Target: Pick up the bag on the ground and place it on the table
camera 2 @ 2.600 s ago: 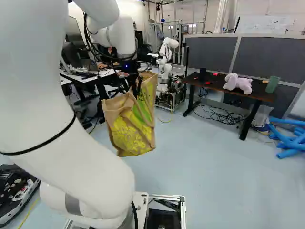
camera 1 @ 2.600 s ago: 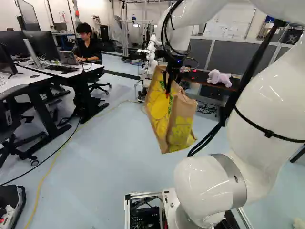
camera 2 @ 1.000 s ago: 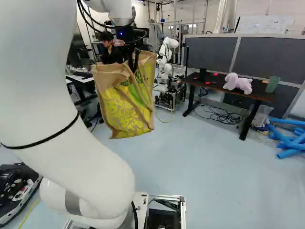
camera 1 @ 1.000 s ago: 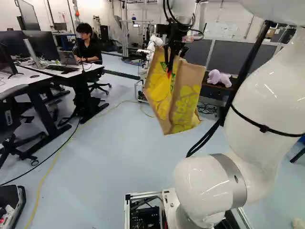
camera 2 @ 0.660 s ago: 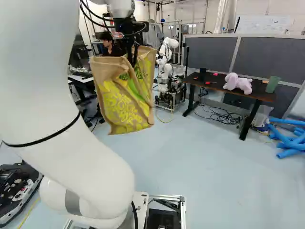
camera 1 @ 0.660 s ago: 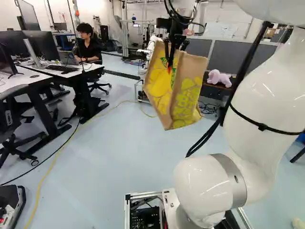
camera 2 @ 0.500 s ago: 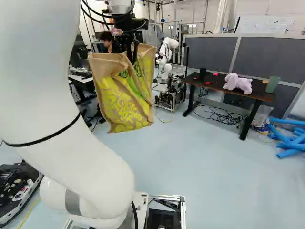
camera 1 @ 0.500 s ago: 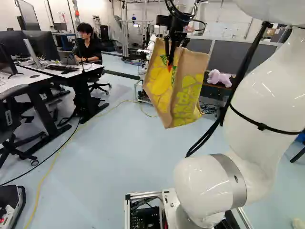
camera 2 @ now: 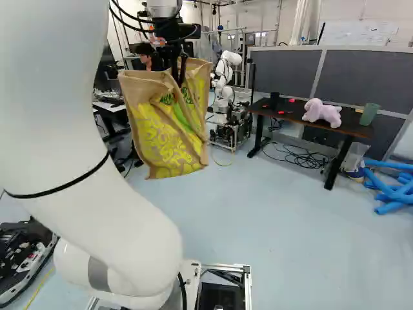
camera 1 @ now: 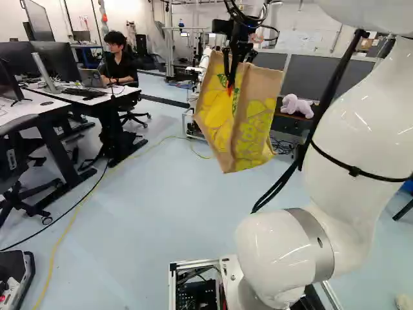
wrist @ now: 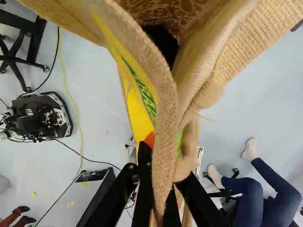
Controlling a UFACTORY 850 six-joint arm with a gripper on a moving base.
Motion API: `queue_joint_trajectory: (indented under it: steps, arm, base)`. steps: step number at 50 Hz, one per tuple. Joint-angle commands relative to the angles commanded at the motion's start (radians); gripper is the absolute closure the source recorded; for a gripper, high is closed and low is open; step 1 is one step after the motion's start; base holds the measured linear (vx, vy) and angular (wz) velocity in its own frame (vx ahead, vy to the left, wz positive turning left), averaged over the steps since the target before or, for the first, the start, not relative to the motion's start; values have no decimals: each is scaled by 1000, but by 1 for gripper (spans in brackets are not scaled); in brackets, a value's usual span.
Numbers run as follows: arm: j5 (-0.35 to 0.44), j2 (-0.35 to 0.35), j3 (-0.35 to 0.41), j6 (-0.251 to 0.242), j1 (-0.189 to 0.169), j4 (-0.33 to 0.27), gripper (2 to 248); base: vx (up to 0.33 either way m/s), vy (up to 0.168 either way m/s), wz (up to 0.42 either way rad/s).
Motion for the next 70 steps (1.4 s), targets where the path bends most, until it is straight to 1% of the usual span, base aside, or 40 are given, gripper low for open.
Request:
queue_joint_trajectory:
  steps: [33, 48, 70]
  arm:
    - [0, 0, 0, 0, 0, 0, 229]
    - [0, 0, 0, 0, 0, 0, 229]
    - [0, 0, 0, 0, 0, 0, 229]
  base:
    - [13, 1, 0]
    - [50, -60, -223]
    - [101, -119, -267]
